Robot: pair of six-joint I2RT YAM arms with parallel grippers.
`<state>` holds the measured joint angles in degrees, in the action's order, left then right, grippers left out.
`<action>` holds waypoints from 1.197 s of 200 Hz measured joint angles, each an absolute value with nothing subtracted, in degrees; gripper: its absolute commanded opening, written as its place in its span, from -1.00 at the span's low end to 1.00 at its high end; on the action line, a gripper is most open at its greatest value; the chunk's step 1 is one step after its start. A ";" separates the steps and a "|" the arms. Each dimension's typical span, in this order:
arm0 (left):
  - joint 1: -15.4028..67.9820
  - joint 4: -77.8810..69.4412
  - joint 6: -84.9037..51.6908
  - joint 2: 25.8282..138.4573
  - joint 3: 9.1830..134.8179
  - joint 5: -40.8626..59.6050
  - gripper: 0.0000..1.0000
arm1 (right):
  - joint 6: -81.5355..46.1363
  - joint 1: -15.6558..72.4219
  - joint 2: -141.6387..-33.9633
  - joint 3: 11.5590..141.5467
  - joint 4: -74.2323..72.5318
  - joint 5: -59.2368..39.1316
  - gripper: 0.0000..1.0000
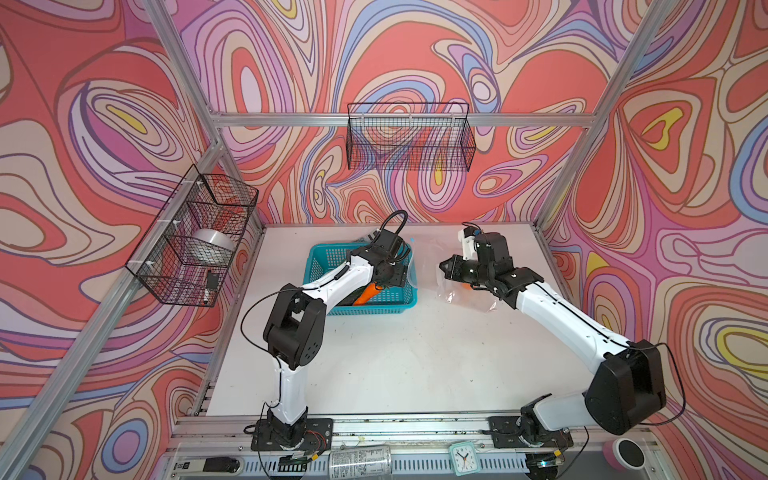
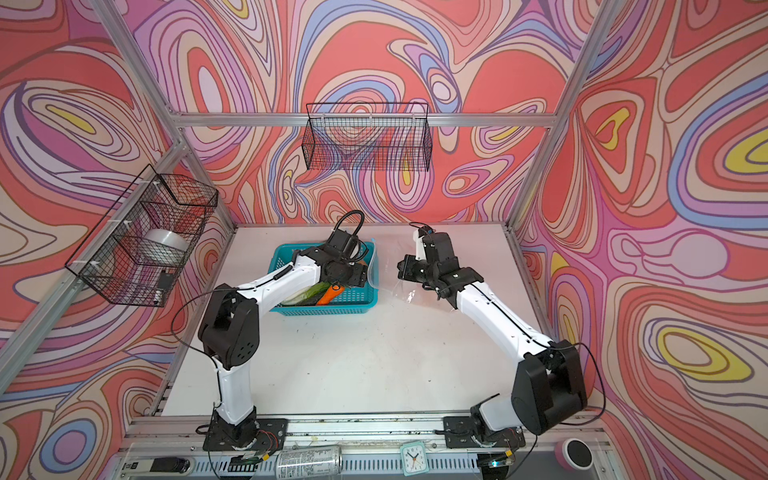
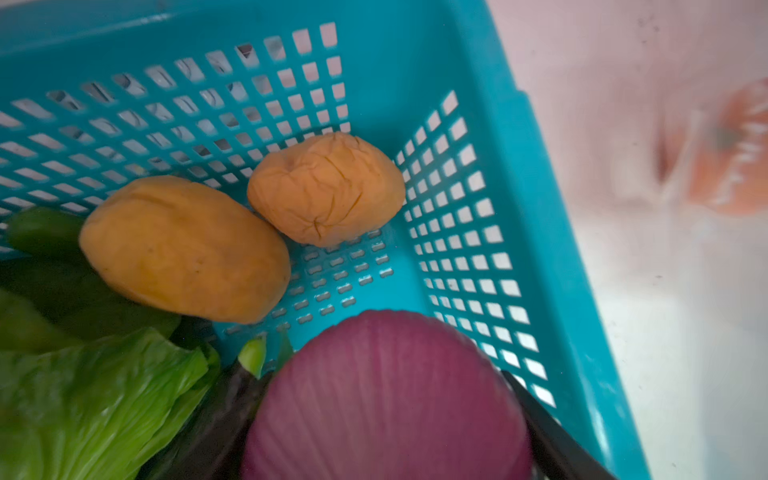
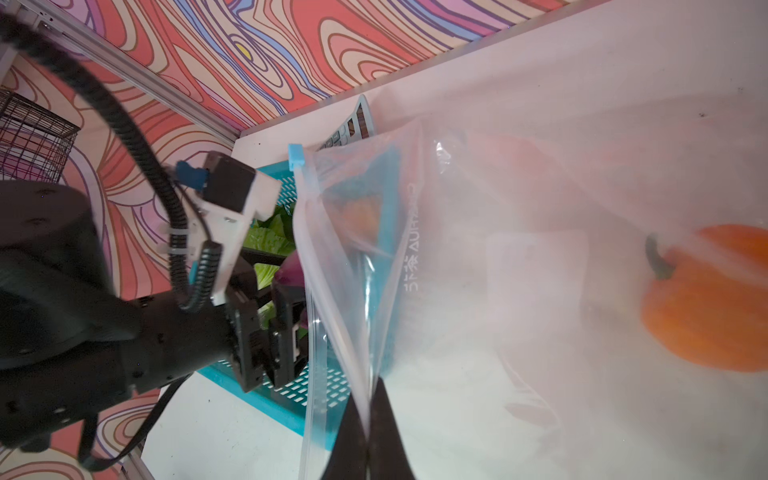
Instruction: Place the food in the zip-top bag and seal the zipper
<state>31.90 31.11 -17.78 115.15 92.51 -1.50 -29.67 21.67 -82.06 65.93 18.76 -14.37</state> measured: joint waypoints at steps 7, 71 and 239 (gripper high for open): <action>31.90 31.24 -17.91 116.62 93.69 -2.20 -0.01 | -29.69 21.67 -82.06 65.93 18.76 -14.39 -1.00; 31.40 32.05 -19.88 122.45 99.53 -6.09 0.43 | -29.69 21.67 -82.06 65.91 18.76 -14.37 -1.00; 29.95 33.36 -21.32 126.72 101.86 -5.02 0.35 | -29.67 21.67 -82.06 65.93 18.76 -14.37 -1.00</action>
